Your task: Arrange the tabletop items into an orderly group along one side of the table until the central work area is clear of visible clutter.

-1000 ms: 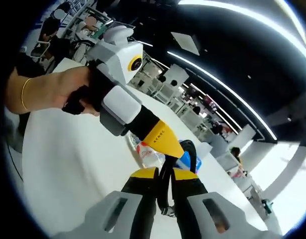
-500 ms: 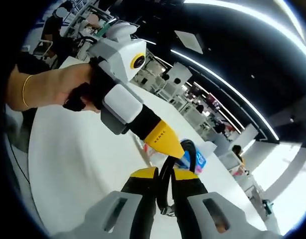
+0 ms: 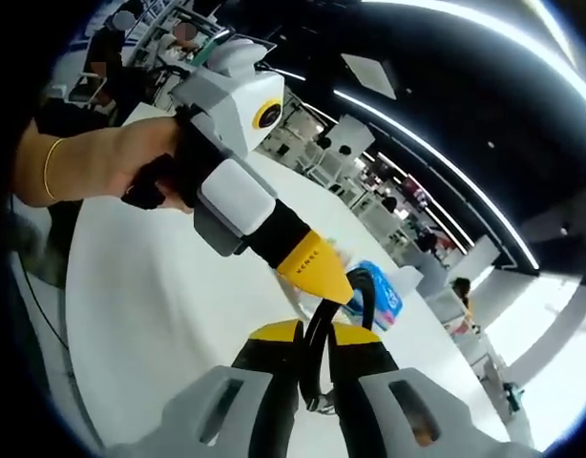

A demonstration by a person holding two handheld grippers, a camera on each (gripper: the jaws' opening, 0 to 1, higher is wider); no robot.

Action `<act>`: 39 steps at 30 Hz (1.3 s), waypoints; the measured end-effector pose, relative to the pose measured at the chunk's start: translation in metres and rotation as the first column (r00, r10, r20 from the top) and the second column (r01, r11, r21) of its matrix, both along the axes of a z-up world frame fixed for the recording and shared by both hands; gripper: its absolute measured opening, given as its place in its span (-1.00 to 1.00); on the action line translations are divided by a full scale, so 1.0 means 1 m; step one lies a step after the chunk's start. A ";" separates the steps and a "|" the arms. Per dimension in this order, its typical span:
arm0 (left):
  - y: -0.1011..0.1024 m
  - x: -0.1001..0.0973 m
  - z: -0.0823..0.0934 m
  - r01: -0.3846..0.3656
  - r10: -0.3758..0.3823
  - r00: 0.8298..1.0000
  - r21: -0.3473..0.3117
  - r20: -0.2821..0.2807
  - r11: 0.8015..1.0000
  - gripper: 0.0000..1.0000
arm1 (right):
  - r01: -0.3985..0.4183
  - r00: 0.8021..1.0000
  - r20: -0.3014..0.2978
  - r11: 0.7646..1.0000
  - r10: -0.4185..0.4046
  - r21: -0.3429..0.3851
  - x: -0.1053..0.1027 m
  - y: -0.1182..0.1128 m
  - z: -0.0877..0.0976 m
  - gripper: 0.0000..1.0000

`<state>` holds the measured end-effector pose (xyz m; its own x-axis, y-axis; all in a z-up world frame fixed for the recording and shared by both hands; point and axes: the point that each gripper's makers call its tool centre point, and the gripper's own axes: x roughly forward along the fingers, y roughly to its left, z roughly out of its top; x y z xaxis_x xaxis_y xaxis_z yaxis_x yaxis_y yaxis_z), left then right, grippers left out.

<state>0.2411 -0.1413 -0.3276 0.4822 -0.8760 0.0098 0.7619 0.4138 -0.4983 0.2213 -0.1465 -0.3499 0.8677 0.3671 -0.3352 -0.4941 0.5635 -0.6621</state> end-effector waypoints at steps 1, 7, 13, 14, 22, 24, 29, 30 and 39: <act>0.001 -0.001 -0.001 -0.001 0.001 1.000 0.003 -0.005 1.000 -0.84 | -0.002 1.000 -0.002 1.000 0.002 -0.002 -0.001 0.001 -0.001 -0.83; 0.005 -0.005 -0.008 -0.007 0.008 1.000 0.023 -0.021 1.000 -0.84 | -0.012 1.000 -0.024 1.000 0.012 -0.007 -0.005 0.004 -0.008 -0.83; 0.010 -0.007 -0.014 -0.018 0.020 0.999 0.034 -0.037 0.999 -0.84 | -0.023 0.998 -0.054 0.999 0.025 0.029 -0.008 0.010 -0.014 -0.83; 0.011 -0.007 -0.015 -0.020 0.022 0.999 0.034 -0.041 0.999 -0.84 | -0.025 0.998 -0.056 0.999 0.027 0.032 -0.008 0.010 -0.014 -0.83; 0.018 -0.005 -0.028 -0.029 0.034 0.996 0.054 -0.082 0.998 -0.84 | -0.035 0.996 -0.087 0.999 0.037 0.027 -0.007 0.018 -0.029 -0.83; 0.019 -0.005 -0.032 -0.029 0.035 0.995 0.061 -0.095 0.998 -0.84 | -0.037 0.995 -0.096 0.999 0.040 0.027 -0.007 0.019 -0.031 -0.83; 0.023 -0.004 -0.038 -0.027 0.035 0.992 0.062 -0.119 0.998 -0.84 | -0.043 0.993 -0.111 0.999 0.046 0.029 -0.007 0.021 -0.035 -0.84; 0.024 -0.005 -0.038 -0.027 0.035 0.992 0.062 -0.123 0.998 -0.84 | -0.044 0.992 -0.113 0.999 0.047 0.029 -0.007 0.021 -0.035 -0.84; 0.030 -0.011 -0.050 -0.021 0.038 0.981 0.093 -0.189 0.995 -0.84 | -0.021 0.983 -0.183 0.999 0.029 0.046 -0.012 0.027 -0.045 -0.86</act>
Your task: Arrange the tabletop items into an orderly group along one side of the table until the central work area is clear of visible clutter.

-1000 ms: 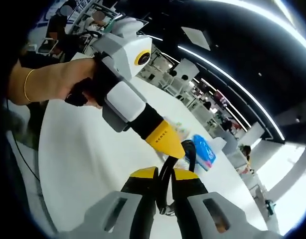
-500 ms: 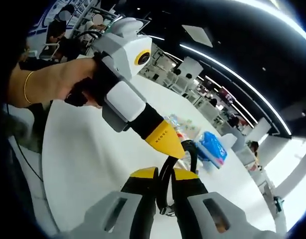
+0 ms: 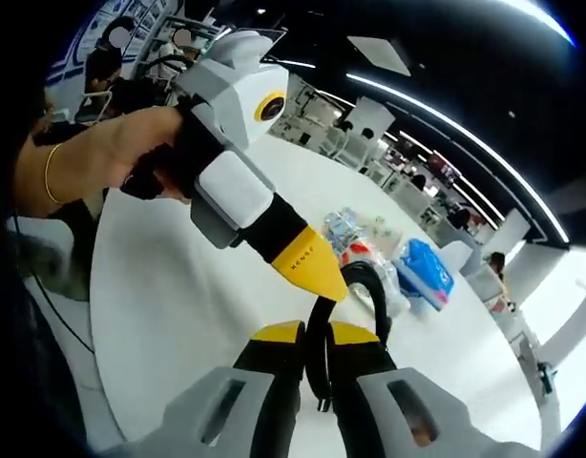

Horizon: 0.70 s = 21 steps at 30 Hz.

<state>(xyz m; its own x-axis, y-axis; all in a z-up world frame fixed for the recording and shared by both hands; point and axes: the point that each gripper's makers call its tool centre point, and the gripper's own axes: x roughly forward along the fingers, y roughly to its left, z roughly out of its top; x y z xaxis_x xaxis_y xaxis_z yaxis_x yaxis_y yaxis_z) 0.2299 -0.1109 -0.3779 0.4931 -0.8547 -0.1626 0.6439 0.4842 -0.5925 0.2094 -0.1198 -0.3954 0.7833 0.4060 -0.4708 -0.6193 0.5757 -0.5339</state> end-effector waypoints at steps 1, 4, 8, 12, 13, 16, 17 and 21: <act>0.000 -0.001 -0.001 0.001 -0.001 1.000 0.000 -0.004 1.000 -0.84 | 0.003 1.000 -0.005 1.000 -0.003 0.001 -0.001 0.000 -0.001 -0.86; 0.001 -0.003 -0.004 0.008 -0.008 1.000 0.006 -0.030 1.000 -0.84 | 0.005 1.000 -0.019 1.000 -0.005 -0.007 -0.004 0.002 -0.004 -0.86; 0.002 -0.006 -0.008 0.009 -0.009 0.999 0.015 -0.053 1.000 -0.84 | 0.005 0.999 -0.038 1.000 -0.006 -0.014 -0.006 0.003 -0.008 -0.87; 0.006 -0.011 -0.017 0.014 -0.009 0.995 0.048 -0.104 0.999 -0.83 | -0.007 0.997 -0.078 0.999 0.004 -0.039 -0.011 0.007 -0.016 -0.87; 0.006 -0.011 -0.018 0.015 -0.009 0.994 0.053 -0.108 0.998 -0.83 | -0.010 0.997 -0.083 0.999 0.006 -0.045 -0.012 0.008 -0.017 -0.87; 0.009 -0.014 -0.022 0.016 -0.006 0.992 0.074 -0.125 0.997 -0.83 | -0.016 0.995 -0.100 0.998 0.010 -0.059 -0.015 0.010 -0.020 -0.87; 0.010 -0.015 -0.022 0.017 -0.007 0.991 0.077 -0.130 0.997 -0.83 | -0.018 0.994 -0.105 0.998 0.012 -0.059 -0.016 0.011 -0.021 -0.87; 0.012 -0.016 -0.024 0.021 -0.010 0.989 0.075 -0.147 0.997 -0.83 | -0.022 0.993 -0.117 0.998 0.015 -0.057 -0.017 0.013 -0.022 -0.87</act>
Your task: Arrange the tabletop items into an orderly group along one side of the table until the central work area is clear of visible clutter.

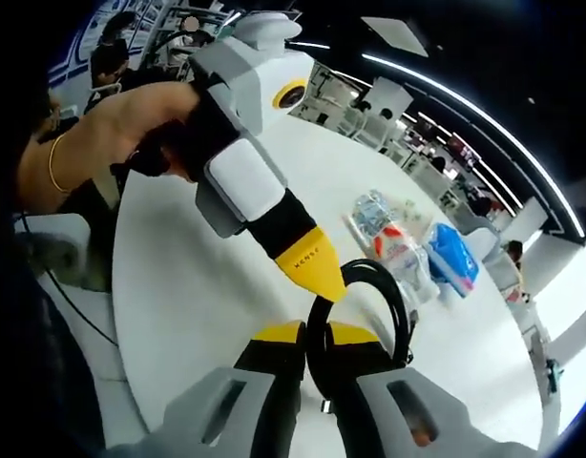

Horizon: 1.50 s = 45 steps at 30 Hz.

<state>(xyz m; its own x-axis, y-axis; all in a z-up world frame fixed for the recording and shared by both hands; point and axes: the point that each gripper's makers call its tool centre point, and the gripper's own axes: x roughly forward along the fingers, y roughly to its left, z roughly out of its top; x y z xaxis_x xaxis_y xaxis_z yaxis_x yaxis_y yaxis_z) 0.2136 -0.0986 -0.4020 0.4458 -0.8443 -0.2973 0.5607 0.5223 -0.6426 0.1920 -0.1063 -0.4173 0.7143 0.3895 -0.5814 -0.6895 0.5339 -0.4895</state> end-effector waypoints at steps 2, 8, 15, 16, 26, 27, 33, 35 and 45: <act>-0.001 -0.001 -0.001 0.001 -0.001 1.000 -0.001 -0.013 1.000 -0.83 | -0.004 1.000 -0.005 1.000 0.004 -0.007 0.000 0.001 -0.002 -0.87; -0.001 -0.004 -0.012 0.018 -0.017 0.996 0.011 -0.085 1.000 -0.83 | -0.037 0.999 -0.030 0.997 0.035 -0.065 -0.003 0.003 -0.012 -0.86; 0.003 -0.004 -0.032 0.019 -0.009 0.992 0.087 -0.123 0.996 -0.81 | -0.065 0.991 -0.112 0.995 0.073 0.073 -0.011 0.024 -0.015 -0.75; 0.004 -0.004 -0.034 0.021 -0.009 0.991 0.090 -0.130 0.996 -0.81 | -0.070 0.989 -0.124 0.993 0.082 0.093 -0.013 0.025 -0.013 -0.74; 0.007 -0.022 -0.013 0.018 -0.008 0.991 0.072 -0.134 0.997 -0.80 | -0.030 0.988 -0.146 0.996 0.042 0.080 -0.008 0.019 -0.019 -0.50; 0.007 -0.021 -0.013 0.018 -0.008 0.991 0.074 -0.131 0.997 -0.80 | -0.026 0.989 -0.146 0.997 0.037 0.072 -0.007 0.018 -0.020 -0.52; 0.009 -0.017 -0.013 0.014 -0.005 0.996 0.112 -0.084 0.994 -0.76 | -0.013 0.987 -0.155 0.993 0.032 0.120 -0.010 0.017 -0.018 -0.49; 0.011 -0.015 -0.015 0.016 -0.007 0.997 0.124 -0.074 0.992 -0.75 | -0.006 0.988 -0.155 0.993 0.025 0.118 -0.010 0.016 -0.018 -0.49; 0.019 -0.006 -0.009 0.009 -0.009 1.000 0.153 -0.002 0.988 -0.68 | -0.005 0.986 -0.167 0.989 0.030 0.147 -0.014 0.015 -0.019 -0.46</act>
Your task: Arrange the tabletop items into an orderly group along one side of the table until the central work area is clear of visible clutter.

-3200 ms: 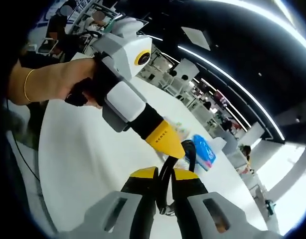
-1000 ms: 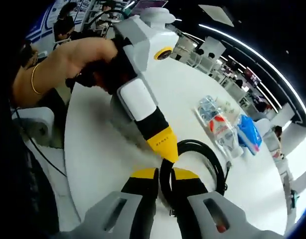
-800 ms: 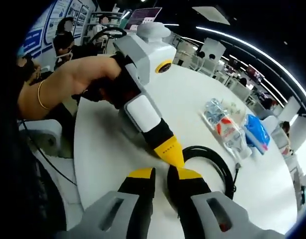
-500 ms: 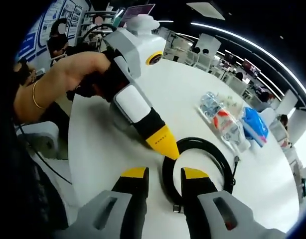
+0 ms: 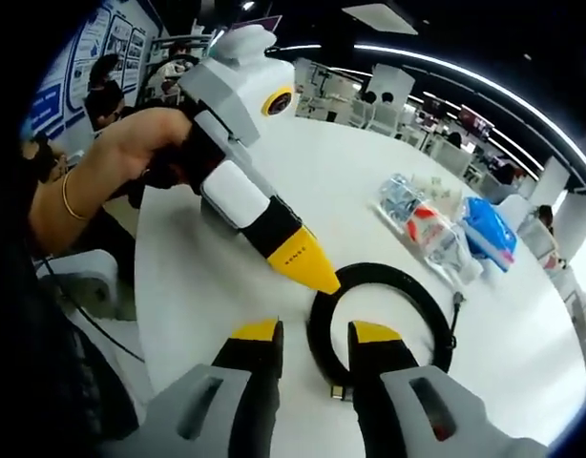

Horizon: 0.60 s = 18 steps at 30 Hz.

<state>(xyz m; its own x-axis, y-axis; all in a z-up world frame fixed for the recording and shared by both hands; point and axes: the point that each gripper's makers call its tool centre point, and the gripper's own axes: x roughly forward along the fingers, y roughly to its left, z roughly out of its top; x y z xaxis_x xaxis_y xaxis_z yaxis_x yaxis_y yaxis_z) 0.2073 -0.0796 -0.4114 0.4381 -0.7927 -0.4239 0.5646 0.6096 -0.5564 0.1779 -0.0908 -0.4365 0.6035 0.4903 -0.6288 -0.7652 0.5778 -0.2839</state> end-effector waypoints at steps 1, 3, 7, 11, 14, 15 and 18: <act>0.001 0.002 0.001 -0.004 0.004 1.000 0.002 0.014 1.000 -0.68 | -0.007 1.000 0.009 1.000 0.007 0.005 0.000 0.001 0.001 -0.44; 0.002 0.005 0.004 -0.007 0.007 0.999 0.002 0.031 1.000 -0.68 | -0.013 1.000 0.020 1.000 0.013 0.011 0.000 0.001 0.004 -0.43; 0.004 0.009 0.006 -0.009 0.008 0.998 0.008 0.063 1.000 -0.68 | -0.008 0.999 0.032 1.000 0.007 0.026 0.002 0.000 0.008 -0.42; 0.011 0.014 -0.008 0.006 -0.011 0.989 0.036 0.145 0.999 -0.67 | 0.000 0.999 0.038 1.000 -0.001 0.029 0.004 -0.004 0.009 -0.42; 0.012 0.015 -0.008 0.003 -0.009 0.988 0.040 0.156 0.999 -0.63 | 0.002 0.999 0.039 1.000 -0.003 0.030 0.005 -0.004 0.009 -0.41; 0.013 0.017 -0.008 -0.007 -0.003 0.982 0.050 0.191 0.999 -0.62 | 0.003 0.999 0.045 1.000 -0.004 0.031 0.005 -0.005 0.009 -0.40; 0.016 0.027 0.003 -0.029 0.007 0.945 0.062 0.328 0.998 -0.62 | 0.020 0.998 0.053 0.998 -0.023 0.061 0.008 -0.009 0.013 -0.41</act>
<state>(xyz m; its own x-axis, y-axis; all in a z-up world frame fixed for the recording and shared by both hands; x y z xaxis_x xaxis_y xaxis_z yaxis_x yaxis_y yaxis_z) 0.2341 -0.0639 -0.4080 0.5757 -0.7587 -0.3048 0.6975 0.6502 -0.3012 0.1858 -0.0997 -0.4230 0.6465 0.5132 -0.5645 -0.7370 0.6114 -0.2882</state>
